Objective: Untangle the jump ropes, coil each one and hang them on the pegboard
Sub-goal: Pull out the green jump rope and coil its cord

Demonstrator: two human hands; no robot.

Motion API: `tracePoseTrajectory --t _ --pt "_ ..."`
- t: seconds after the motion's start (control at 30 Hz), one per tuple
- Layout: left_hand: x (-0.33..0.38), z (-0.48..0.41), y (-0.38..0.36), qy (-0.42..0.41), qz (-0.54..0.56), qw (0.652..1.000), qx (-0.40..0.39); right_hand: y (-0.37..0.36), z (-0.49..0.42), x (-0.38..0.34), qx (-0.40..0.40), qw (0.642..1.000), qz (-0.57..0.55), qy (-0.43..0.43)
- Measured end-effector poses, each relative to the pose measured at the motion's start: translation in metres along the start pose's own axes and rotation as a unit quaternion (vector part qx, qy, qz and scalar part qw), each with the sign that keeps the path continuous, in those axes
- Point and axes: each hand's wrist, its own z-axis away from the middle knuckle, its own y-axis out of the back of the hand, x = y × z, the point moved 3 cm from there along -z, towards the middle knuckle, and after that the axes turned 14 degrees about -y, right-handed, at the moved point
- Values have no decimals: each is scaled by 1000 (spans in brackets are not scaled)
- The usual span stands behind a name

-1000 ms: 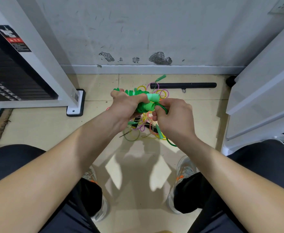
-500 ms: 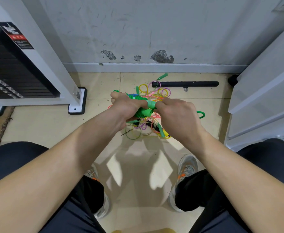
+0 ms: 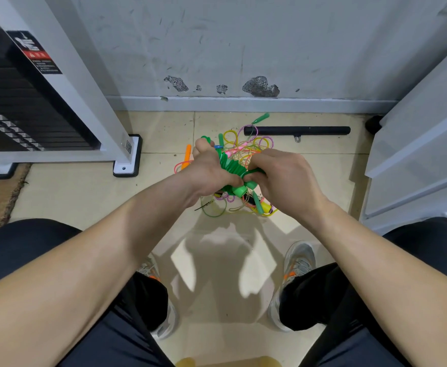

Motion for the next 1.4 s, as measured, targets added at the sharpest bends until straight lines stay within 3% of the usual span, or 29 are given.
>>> tracePoseTrajectory --t 0.27,0.57,0.7,0.8,0.87,0.97,1.03,1.13,1.2,1.3,1.4 --pt "11 3 12 8 20 993 -118 15 -10 9 -59 993 20 -97" --pt "20 10 18 -28 -58 969 -237 11 -15 10 -113 990 -46 -70" --pt "20 9 22 -43 -38 975 -214 19 -15 9 13 997 4 -74" --pt "20 6 24 -51 -10 988 -145 25 -11 7 119 984 59 -118" --pt "21 3 26 -55 -13 992 -112 27 -9 5 146 975 95 -141" --pt "21 3 24 -54 -29 994 -87 22 -11 -1 99 973 166 -126" --pt "19 6 19 -51 -30 995 -75 14 -10 -1 9 978 155 -141" --pt "14 7 15 -42 -41 996 -64 0 -5 6 -141 966 20 -218" --pt "12 7 14 -42 -41 997 -57 -10 -2 2 -198 954 -87 -206" --pt "14 9 12 -48 -36 997 -58 -15 -1 -5 -237 931 -189 -203" --pt "16 12 6 -58 -36 995 -68 -15 -2 -11 -214 919 -223 -243"
